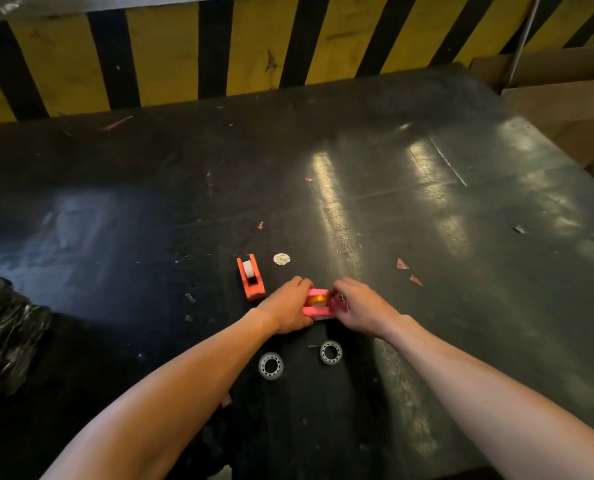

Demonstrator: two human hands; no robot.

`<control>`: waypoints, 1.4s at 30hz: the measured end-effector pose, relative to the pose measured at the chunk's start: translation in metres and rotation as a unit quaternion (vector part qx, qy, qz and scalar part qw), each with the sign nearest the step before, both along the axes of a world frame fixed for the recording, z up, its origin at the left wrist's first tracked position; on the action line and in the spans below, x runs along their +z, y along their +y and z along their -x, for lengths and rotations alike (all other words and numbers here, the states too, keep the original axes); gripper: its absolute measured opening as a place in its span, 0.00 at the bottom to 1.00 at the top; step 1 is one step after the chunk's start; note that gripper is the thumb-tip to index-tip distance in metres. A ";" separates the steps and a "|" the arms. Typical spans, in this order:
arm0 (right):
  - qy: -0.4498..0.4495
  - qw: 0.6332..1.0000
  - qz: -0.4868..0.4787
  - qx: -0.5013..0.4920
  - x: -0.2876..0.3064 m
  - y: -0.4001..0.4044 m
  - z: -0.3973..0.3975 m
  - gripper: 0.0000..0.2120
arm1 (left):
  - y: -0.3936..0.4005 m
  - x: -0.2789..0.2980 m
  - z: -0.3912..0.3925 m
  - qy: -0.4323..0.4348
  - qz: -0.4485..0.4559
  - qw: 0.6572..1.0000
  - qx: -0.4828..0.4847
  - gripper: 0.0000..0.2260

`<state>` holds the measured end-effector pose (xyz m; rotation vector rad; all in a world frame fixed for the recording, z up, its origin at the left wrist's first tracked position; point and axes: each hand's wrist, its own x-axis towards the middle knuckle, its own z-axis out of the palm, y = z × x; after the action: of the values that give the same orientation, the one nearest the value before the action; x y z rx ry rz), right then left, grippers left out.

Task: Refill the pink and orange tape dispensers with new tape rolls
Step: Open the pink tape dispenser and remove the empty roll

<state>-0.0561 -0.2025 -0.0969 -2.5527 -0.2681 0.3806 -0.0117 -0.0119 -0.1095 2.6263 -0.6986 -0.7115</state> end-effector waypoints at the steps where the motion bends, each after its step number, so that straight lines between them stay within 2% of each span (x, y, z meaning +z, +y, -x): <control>1: -0.003 1.000 -0.006 -0.003 -0.001 0.002 0.004 0.12 | 0.003 -0.002 0.006 0.005 0.015 1.000 0.008 0.29; 6: -0.017 1.000 -0.008 -0.004 -0.007 0.025 0.016 0.20 | 0.014 -0.001 0.024 0.021 0.056 0.997 0.055 0.29; 9: -0.039 0.999 0.009 -0.012 -0.009 0.041 0.018 0.17 | 0.024 -0.003 0.032 0.026 0.068 0.994 0.079 0.28; 14: -0.065 0.998 0.019 -0.015 -0.013 0.054 0.026 0.14 | 0.051 -0.002 0.044 0.039 0.081 0.992 0.092 0.36; 22: -0.115 0.993 -0.001 -0.012 -0.017 0.059 0.036 0.14 | 0.062 0.002 0.045 0.036 0.072 0.993 0.090 0.34; 32: -0.105 0.992 -0.019 -0.060 -0.020 0.064 0.039 0.09 | 0.068 -0.004 0.053 0.052 0.176 0.973 0.142 0.29; 38: -0.098 0.993 -0.023 -0.056 -0.019 0.063 0.039 0.09 | 0.067 0.000 0.052 0.073 0.173 0.970 0.155 0.29; 42: -0.069 0.997 -0.008 -0.037 -0.013 0.063 0.036 0.14 | 0.066 0.003 0.053 0.081 0.161 0.972 0.152 0.28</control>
<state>-0.0918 -0.1399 -0.1101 -2.5686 -0.2269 0.1736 -0.0649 0.0537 -0.1062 2.2772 -0.3198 -0.6502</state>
